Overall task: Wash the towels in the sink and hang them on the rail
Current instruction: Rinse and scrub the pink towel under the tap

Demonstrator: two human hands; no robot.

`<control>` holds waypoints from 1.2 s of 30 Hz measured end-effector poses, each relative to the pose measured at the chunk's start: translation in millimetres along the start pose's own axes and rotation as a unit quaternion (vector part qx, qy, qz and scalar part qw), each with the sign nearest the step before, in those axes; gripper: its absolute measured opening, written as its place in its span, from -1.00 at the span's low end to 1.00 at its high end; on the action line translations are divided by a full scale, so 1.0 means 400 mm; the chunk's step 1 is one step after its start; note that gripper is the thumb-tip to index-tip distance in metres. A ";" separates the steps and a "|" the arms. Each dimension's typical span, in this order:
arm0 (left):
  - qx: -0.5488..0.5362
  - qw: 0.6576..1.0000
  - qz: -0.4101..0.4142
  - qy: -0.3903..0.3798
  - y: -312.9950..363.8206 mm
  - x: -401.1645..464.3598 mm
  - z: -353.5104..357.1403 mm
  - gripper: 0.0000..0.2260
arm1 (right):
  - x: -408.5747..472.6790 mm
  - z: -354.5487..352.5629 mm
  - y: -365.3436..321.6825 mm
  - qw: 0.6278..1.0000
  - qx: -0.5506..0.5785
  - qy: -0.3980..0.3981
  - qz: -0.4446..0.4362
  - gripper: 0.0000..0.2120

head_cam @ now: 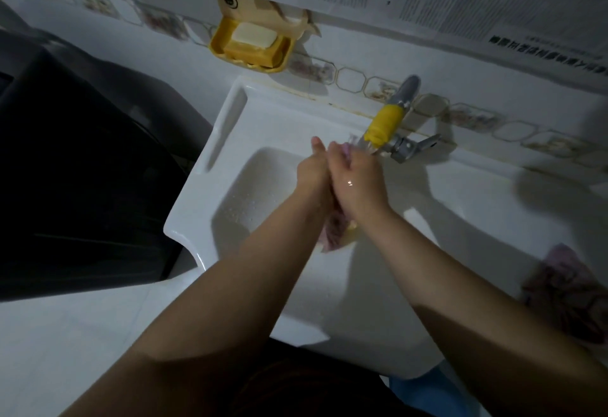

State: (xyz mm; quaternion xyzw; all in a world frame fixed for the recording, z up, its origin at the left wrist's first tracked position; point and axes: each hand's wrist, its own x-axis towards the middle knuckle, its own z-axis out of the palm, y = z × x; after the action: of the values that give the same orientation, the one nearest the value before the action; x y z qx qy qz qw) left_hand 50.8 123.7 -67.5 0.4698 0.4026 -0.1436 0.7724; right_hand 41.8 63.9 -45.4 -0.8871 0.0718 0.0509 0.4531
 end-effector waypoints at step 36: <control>0.461 0.842 0.250 -0.122 0.060 0.009 -0.158 -0.68 | 0.075 -0.168 0.179 0.952 0.028 -0.275 0.132 -0.79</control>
State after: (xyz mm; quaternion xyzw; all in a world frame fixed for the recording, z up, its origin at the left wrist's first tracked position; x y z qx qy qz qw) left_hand 36.7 189.9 -70.2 0.8351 0.0609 -0.1712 0.5192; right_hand 60.8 -34.5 -67.7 -0.8085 0.0623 0.3497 0.4692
